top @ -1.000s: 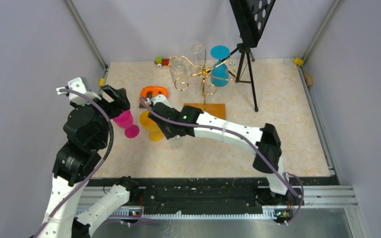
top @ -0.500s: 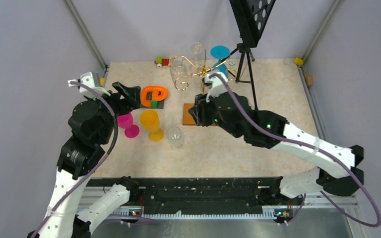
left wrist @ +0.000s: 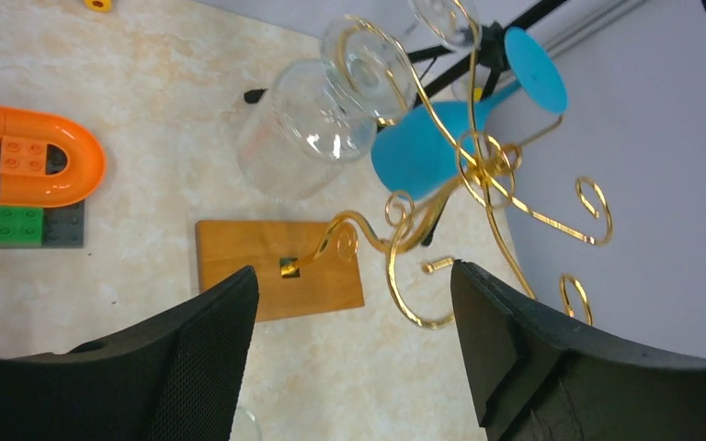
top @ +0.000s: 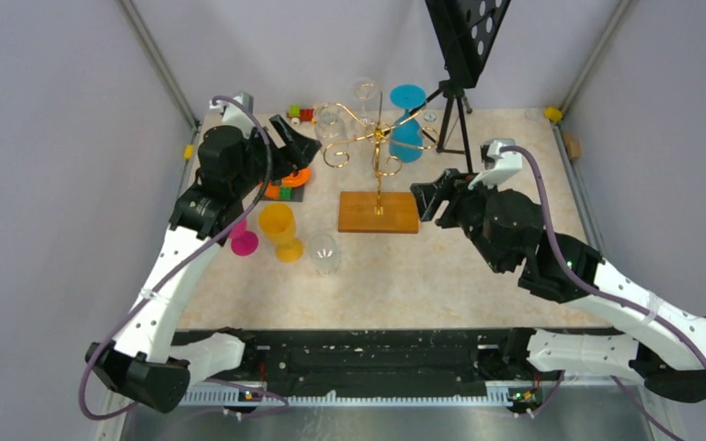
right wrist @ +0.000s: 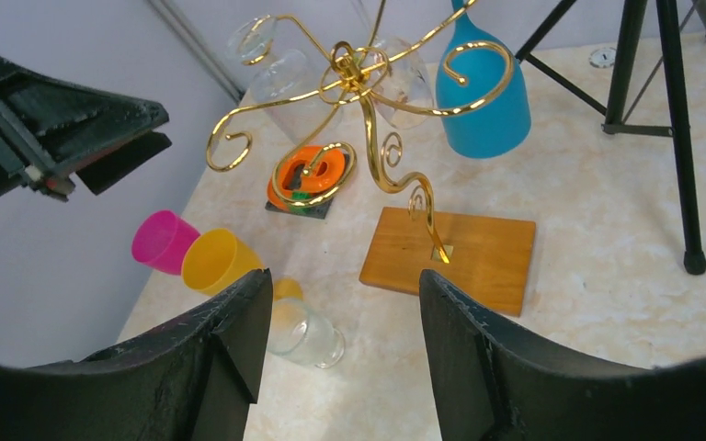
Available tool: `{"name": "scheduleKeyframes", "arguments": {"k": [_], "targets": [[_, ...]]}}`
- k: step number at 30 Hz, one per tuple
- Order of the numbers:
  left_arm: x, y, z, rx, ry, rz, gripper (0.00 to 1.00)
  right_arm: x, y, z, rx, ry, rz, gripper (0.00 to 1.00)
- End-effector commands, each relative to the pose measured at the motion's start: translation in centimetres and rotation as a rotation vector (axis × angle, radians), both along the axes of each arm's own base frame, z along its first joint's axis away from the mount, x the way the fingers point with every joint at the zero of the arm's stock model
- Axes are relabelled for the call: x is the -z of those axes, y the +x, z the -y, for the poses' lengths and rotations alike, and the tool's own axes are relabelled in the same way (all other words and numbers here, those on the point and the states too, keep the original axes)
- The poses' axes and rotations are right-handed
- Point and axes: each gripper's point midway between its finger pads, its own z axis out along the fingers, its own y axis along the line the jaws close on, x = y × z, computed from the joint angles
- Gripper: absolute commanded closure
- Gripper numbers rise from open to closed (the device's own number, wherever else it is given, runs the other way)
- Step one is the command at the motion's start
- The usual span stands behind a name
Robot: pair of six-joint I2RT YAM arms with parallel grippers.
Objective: Take the wine glass off the wine glass rack
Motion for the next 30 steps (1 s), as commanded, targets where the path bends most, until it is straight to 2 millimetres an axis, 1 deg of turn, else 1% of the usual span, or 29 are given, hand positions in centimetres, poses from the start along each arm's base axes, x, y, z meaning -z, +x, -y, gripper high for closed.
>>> {"name": "scheduleKeyframes", "arguments": {"k": [1,5,7,10,13,15,22,30], "targets": [[-4.7,2.2,0.3,0.068,-0.221,0.087,0.21,-0.8,0.0,1.7,0.058,0.061,0.010,0.39],[-4.3,4.1,0.8,0.139,-0.336,0.049,0.24,-0.5,-0.3,2.6,0.069,0.070,0.004,0.39],[-3.5,5.2,1.1,0.163,-0.379,0.017,0.25,-0.5,-0.4,2.9,0.070,0.081,0.006,0.39],[-4.0,5.9,1.7,0.236,-0.464,0.030,0.27,-0.4,-0.5,3.0,0.070,0.098,0.009,0.39],[-3.7,6.5,2.0,0.275,-0.519,0.017,0.30,-0.3,-0.6,2.9,0.067,0.115,0.009,0.39],[-3.1,7.0,2.2,0.276,-0.532,-0.006,0.32,-0.3,-0.5,2.8,0.068,0.122,0.008,0.39],[-2.7,8.0,2.1,0.254,-0.578,-0.017,0.51,0.6,-0.2,2.4,0.084,0.087,-0.027,0.39],[-1.2,9.5,2.1,0.223,-0.616,-0.068,0.58,1.0,-0.2,1.3,0.053,0.102,-0.043,0.39]]}}
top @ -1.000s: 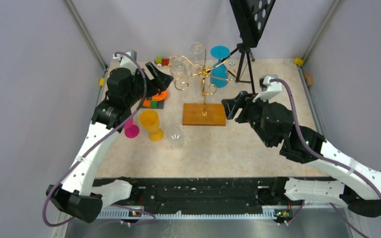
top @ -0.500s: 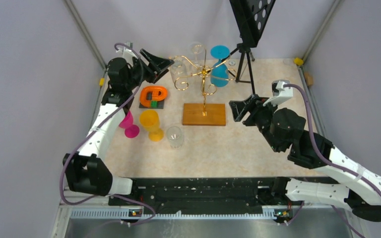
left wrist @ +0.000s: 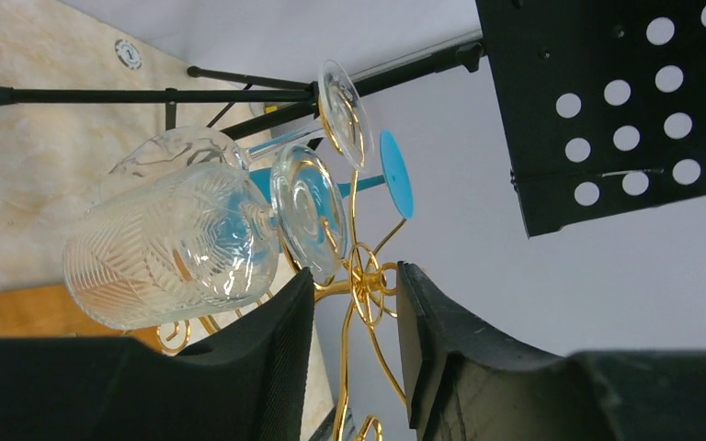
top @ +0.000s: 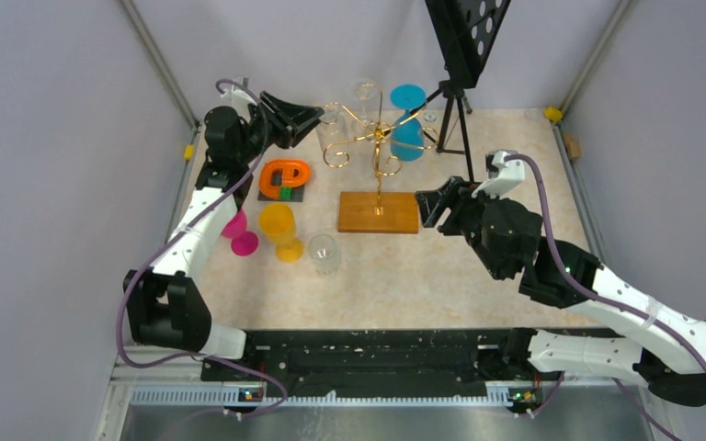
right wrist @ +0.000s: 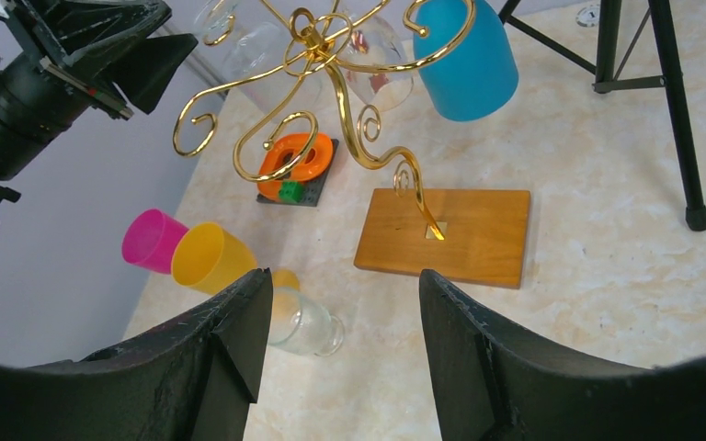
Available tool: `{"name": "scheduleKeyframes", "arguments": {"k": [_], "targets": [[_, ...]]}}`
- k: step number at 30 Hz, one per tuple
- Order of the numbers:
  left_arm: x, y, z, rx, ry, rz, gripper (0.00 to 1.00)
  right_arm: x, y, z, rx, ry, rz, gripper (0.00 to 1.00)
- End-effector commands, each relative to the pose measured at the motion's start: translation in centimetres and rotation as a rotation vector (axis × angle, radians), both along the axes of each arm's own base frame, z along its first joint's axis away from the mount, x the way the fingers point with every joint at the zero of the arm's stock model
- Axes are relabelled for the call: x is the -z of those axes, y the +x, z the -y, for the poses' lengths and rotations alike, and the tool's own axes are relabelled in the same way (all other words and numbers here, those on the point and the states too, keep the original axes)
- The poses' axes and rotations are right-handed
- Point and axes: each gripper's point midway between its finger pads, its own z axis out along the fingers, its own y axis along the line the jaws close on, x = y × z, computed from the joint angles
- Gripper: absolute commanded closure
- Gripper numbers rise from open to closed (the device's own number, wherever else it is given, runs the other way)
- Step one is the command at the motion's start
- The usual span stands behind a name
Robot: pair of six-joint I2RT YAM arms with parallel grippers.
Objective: Take the wine glass off the wine glass rack
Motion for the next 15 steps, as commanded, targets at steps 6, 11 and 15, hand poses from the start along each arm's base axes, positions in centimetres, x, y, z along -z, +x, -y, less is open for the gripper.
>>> {"name": "scheduleKeyframes", "arguments": {"k": [6,11,15], "targets": [[0.4,0.7,0.5,0.051,-0.073,-0.020,0.60,-1.3,-0.1,0.1,-0.004,0.070,0.009,0.39],[1.0,1.0,0.1,0.040,-0.095,-0.040,0.60,-1.3,-0.1,-0.2,-0.011,0.073,0.009,0.39],[0.8,1.4,-0.1,0.040,-0.114,-0.027,0.59,-1.1,-0.1,-0.4,-0.017,0.072,0.007,0.39]]}}
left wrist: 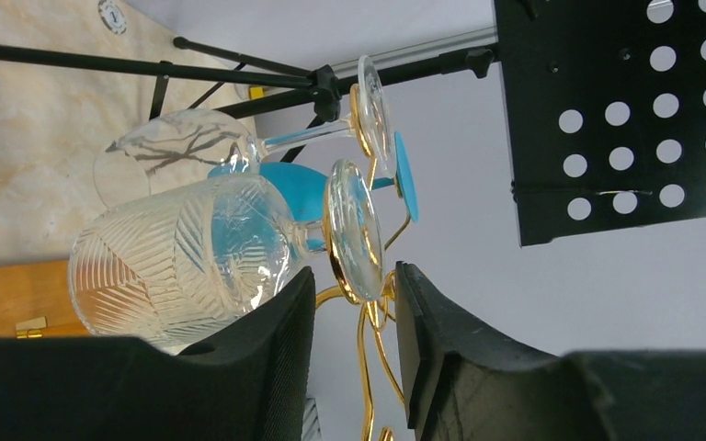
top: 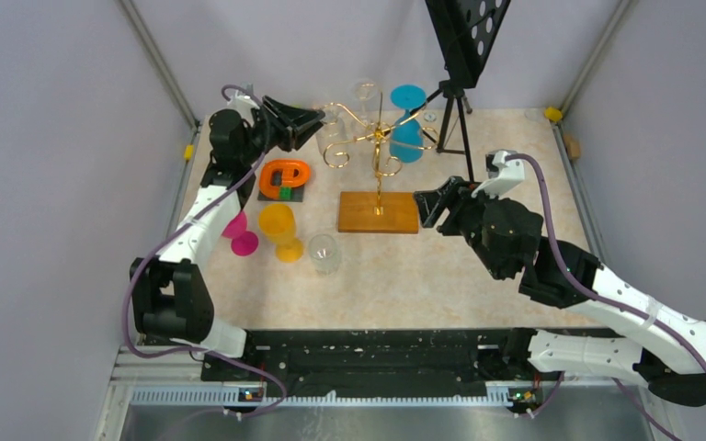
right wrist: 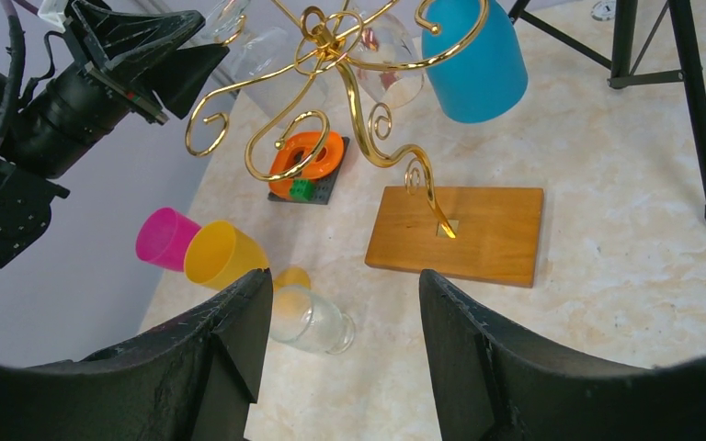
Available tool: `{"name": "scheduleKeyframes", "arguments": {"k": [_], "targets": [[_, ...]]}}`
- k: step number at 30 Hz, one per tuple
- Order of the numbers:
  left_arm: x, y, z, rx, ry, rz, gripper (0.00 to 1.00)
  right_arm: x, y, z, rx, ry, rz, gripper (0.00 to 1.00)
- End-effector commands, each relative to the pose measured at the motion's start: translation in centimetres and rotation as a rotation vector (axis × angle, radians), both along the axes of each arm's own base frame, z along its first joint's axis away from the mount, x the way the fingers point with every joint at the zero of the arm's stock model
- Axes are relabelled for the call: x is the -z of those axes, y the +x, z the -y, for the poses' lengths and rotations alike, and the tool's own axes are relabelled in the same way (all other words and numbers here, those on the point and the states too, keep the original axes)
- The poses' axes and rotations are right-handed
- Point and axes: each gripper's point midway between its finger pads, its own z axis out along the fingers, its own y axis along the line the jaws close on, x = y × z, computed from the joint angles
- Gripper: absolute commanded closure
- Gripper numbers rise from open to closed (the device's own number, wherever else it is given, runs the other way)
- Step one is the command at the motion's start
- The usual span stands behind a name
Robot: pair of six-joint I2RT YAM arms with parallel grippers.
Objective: Take the wine glass off the wine glass rack
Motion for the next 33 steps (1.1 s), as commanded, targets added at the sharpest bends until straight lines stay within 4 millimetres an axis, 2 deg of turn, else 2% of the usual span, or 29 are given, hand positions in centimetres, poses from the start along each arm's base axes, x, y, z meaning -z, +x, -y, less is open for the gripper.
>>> {"name": "scheduleKeyframes", "arguments": {"k": [1,3,8,14,23,28,30,33], "targets": [[-1.4,0.4,-0.3,0.008,-0.035,0.074,0.56,-0.9,0.0,0.0,-0.004,0.044,0.012,0.39],[-1.3,0.6,-0.5,0.004,-0.037,0.073,0.52,-0.8,0.0,0.0,-0.004,0.045,0.011,0.39],[-0.8,1.3,-0.8,0.002,-0.042,0.053,0.52,-0.8,0.0,0.0,-0.002,0.047,0.011,0.39],[-1.1,1.3,-0.4,0.039,-0.070,0.053,0.65,-0.3,0.4,0.1,0.023,0.027,0.000,0.40],[-1.0,0.9,-0.5,0.039,-0.051,0.049,0.78,-0.1,0.4,-0.9,-0.002,0.028,-0.010,0.40],[-1.0,0.7,-0.7,0.027,-0.034,0.054,0.91,-0.2,0.4,-0.6,0.005,0.036,-0.007,0.41],[-1.4,0.5,-0.8,0.024,-0.034,0.062,1.00,-0.2,0.4,-0.6,0.006,0.036,-0.007,0.41],[-2.1,0.1,-0.8,0.027,-0.042,0.083,1.00,-0.1,0.4,-0.6,0.009,0.038,-0.008,0.41]]}}
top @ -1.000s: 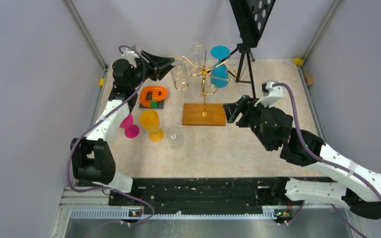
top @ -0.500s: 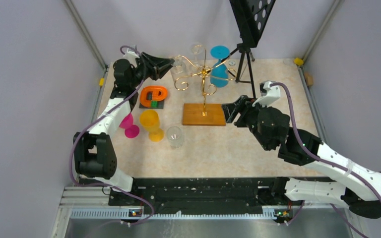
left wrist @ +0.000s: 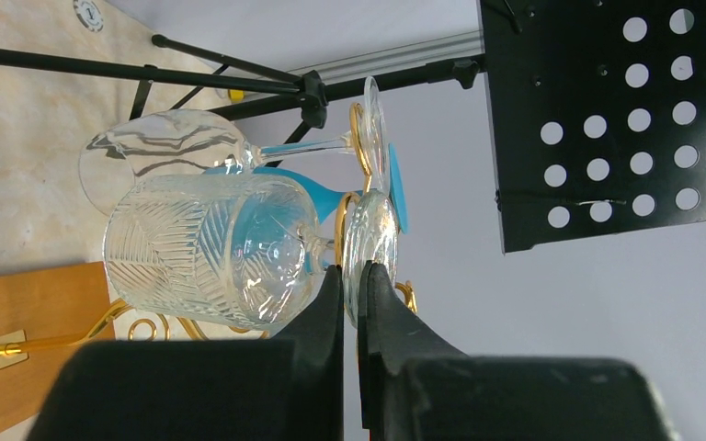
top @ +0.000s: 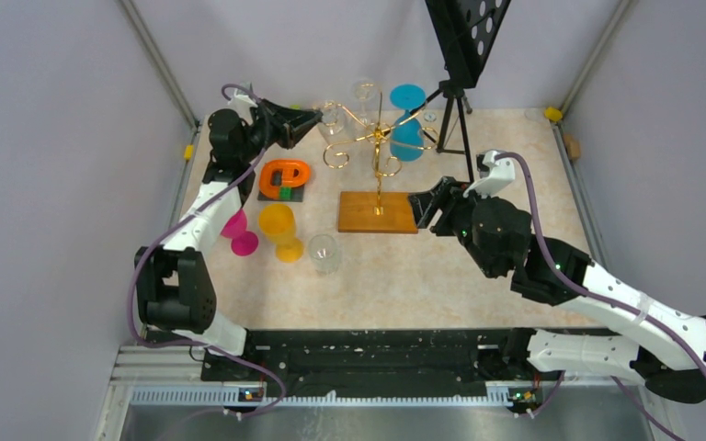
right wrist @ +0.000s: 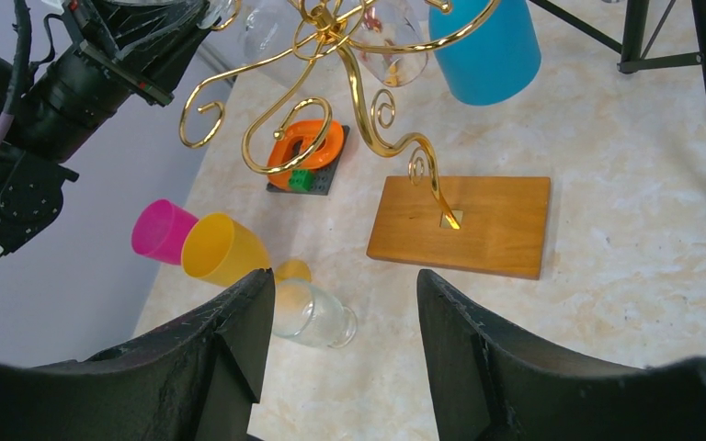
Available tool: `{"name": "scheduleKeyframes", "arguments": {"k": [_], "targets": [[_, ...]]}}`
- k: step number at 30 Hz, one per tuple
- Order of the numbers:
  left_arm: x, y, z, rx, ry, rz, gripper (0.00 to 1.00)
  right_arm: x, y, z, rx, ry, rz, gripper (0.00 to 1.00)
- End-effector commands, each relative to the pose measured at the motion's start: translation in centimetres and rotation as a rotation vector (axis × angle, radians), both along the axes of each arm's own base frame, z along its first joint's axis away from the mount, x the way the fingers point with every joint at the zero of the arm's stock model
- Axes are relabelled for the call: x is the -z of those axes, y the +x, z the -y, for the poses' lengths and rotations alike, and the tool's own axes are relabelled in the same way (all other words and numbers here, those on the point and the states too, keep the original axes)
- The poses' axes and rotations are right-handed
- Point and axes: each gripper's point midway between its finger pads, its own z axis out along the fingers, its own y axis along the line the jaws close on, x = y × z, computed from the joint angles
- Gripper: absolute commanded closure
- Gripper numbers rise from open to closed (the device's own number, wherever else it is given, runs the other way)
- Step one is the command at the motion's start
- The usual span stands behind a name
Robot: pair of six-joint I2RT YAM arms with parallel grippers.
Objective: Take the wine glass off the wine glass rack
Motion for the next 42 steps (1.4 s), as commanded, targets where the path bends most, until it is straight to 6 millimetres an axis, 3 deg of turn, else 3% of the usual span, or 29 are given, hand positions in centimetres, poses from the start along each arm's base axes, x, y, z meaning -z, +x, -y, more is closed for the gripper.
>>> {"name": "scheduleKeyframes", "arguments": {"k": [1,14,23,30,35,42], "targets": [[-2.4,-1.3,-0.3,-0.001,0.018,0.090,1.00,-1.1,0.2,0.4,0.018,0.047,0.019,0.41],[-5.2,-2.9,-1.0,-0.051,0.057,0.158,1.00,-1.1,0.2,0.5,0.022,0.050,0.024,0.41],[-3.5,-1.7,-2.1,-0.126,0.251,0.128,1.00,-1.0,0.3,0.4,0.022,0.050,0.025,0.41],[-3.0,-1.4,-2.3,-0.108,0.380,0.117,0.91,-0.7,0.4,0.1,0.023,0.047,0.023,0.41],[-2.9,-1.6,-2.1,-0.093,0.383,0.123,1.00,-0.6,0.5,0.0,0.022,0.045,0.020,0.41],[-5.5,-2.1,-1.9,-0.107,0.291,0.198,1.00,-0.7,0.5,-0.1,0.020,0.049,0.021,0.41]]}}
